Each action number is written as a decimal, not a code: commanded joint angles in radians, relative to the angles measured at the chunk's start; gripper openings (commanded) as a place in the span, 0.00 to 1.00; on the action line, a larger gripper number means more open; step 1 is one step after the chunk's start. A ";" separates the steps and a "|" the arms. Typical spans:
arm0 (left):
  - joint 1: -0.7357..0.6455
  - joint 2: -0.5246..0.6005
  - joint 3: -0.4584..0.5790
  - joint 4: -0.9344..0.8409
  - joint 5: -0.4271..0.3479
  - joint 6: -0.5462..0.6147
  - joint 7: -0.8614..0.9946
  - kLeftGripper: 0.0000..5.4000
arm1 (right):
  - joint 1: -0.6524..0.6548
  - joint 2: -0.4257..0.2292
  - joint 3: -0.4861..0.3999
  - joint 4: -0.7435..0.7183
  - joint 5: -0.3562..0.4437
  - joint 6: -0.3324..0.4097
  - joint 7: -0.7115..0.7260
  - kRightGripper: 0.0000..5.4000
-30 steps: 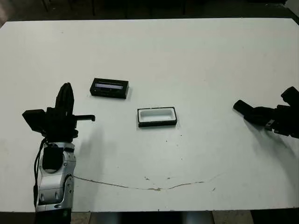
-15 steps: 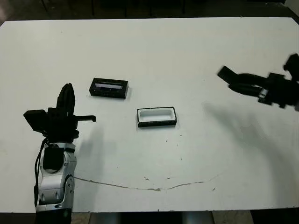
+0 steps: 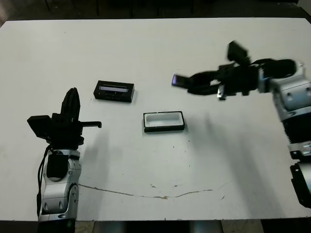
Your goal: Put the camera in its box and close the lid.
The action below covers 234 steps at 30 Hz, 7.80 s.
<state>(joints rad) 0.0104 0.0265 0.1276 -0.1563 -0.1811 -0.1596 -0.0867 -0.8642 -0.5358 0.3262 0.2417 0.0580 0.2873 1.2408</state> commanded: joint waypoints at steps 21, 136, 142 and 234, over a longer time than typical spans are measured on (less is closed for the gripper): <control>0.034 -0.005 -0.024 -0.013 0.026 0.033 0.025 0.00 | -0.006 0.014 0.184 -0.167 -0.099 0.205 0.028 0.16; 0.086 -0.017 -0.033 -0.028 0.037 0.007 0.024 0.00 | 0.357 0.158 -0.213 -0.458 -0.043 0.036 -0.541 0.81; 0.085 -0.014 -0.031 -0.035 0.040 0.017 0.028 0.00 | 0.535 0.163 -0.130 -0.512 -0.195 -0.182 -0.702 0.61; -1.226 0.315 -0.531 1.408 0.554 0.116 -0.462 0.00 | 0.796 0.213 -0.439 -0.476 0.212 0.080 -0.803 0.00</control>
<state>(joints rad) -1.2522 0.3542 -0.4111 1.2270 0.3656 -0.0316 -0.5592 -0.0922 -0.3163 -0.1052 -0.2549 0.2651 0.3731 0.4309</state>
